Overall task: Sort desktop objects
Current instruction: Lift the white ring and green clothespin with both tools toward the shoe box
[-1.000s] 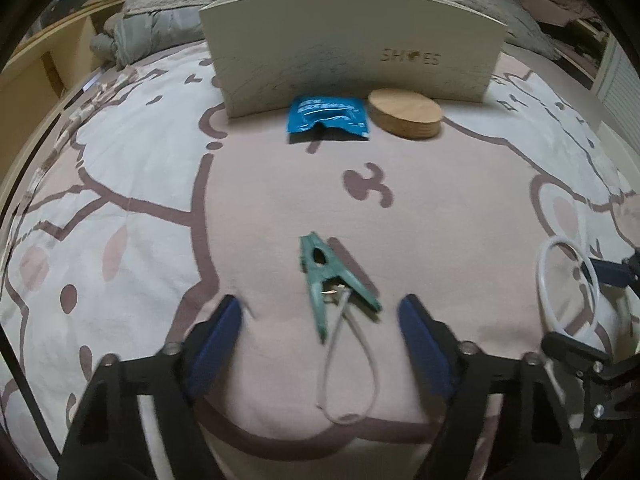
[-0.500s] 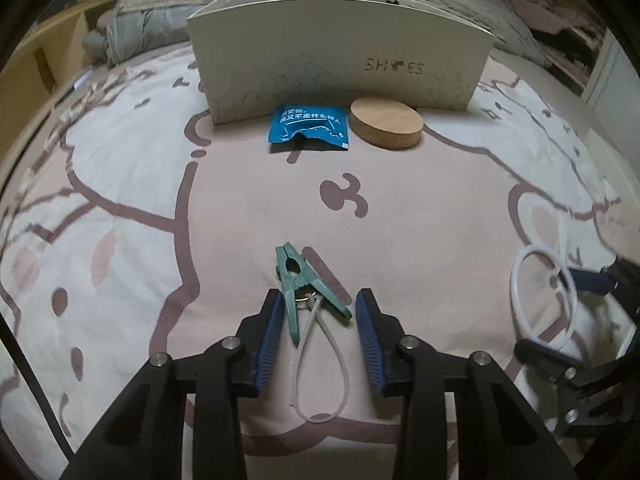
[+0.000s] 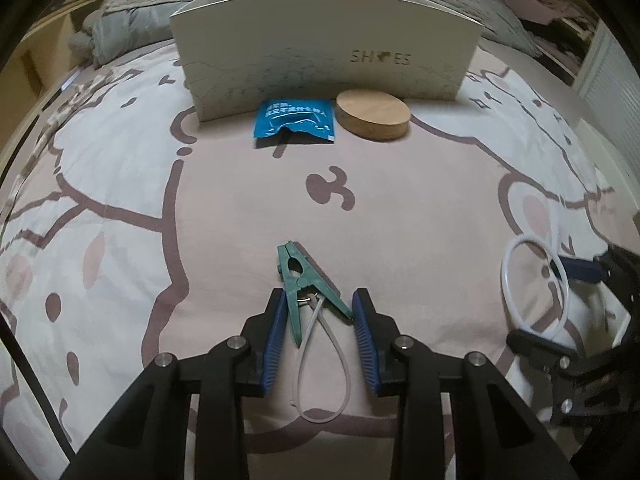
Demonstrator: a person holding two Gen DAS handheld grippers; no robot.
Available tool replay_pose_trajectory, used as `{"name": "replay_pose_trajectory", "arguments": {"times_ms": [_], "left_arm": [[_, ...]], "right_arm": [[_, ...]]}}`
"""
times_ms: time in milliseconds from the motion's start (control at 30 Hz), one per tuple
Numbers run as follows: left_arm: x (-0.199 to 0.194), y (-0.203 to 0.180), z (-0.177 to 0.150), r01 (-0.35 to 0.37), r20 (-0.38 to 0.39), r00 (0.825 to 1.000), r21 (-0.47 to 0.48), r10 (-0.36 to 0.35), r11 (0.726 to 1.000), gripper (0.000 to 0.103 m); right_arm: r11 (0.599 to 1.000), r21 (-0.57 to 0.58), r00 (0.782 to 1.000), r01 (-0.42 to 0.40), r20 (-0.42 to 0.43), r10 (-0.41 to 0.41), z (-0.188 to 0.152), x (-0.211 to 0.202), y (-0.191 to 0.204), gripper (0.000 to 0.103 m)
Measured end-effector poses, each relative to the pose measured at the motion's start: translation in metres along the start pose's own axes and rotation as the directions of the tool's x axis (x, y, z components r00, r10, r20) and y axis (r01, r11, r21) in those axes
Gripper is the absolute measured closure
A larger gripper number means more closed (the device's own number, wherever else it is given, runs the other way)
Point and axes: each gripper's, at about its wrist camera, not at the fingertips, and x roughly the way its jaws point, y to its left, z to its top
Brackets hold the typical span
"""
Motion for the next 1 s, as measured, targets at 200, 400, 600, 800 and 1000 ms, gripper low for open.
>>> {"name": "replay_pose_trajectory", "arguments": {"times_ms": [200, 400, 600, 800, 1000], "left_arm": [[-0.003, 0.001, -0.006, 0.024, 0.005, 1.000, 0.061, -0.024, 0.998, 0.070], [-0.003, 0.011, -0.003, 0.061, -0.017, 0.998, -0.034, -0.062, 0.998, 0.069], [-0.003, 0.018, 0.002, 0.113, -0.039, 0.992, -0.199, -0.123, 0.973, 0.055], [-0.003, 0.003, -0.002, 0.025, -0.030, 0.999, -0.137, -0.029, 0.990, 0.065], [-0.003, 0.009, -0.004, 0.016, -0.024, 1.000, -0.143, -0.020, 0.990, 0.073]], "right_arm": [[1.000, 0.004, 1.000, 0.009, -0.005, -0.009, 0.000, 0.001, 0.002, 0.020], [1.000, 0.001, 1.000, 0.008, -0.006, -0.008, 0.001, 0.000, 0.002, 0.020], [1.000, -0.004, 1.000, 0.009, -0.003, -0.009, 0.001, 0.000, 0.003, 0.020], [1.000, -0.006, 1.000, 0.008, -0.003, -0.008, 0.001, 0.000, 0.003, 0.020], [1.000, -0.006, 1.000, 0.008, -0.004, -0.008, 0.001, 0.001, 0.003, 0.020]]}}
